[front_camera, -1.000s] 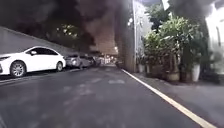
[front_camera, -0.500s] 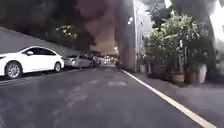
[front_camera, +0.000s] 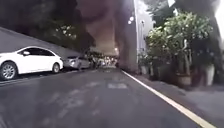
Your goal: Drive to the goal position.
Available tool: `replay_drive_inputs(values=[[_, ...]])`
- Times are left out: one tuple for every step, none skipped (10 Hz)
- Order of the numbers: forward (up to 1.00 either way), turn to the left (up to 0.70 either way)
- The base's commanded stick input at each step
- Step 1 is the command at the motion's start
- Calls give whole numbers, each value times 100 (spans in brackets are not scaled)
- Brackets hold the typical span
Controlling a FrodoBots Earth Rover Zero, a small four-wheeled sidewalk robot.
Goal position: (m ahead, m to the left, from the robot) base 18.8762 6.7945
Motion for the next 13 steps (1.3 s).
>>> replay_drive_inputs(values=[[45,0],[45,0],[45,0],[45,0],[45,0],[45,0],[45,0],[45,0],[45,0],[45,0],[45,0],[45,0],[45,0]])
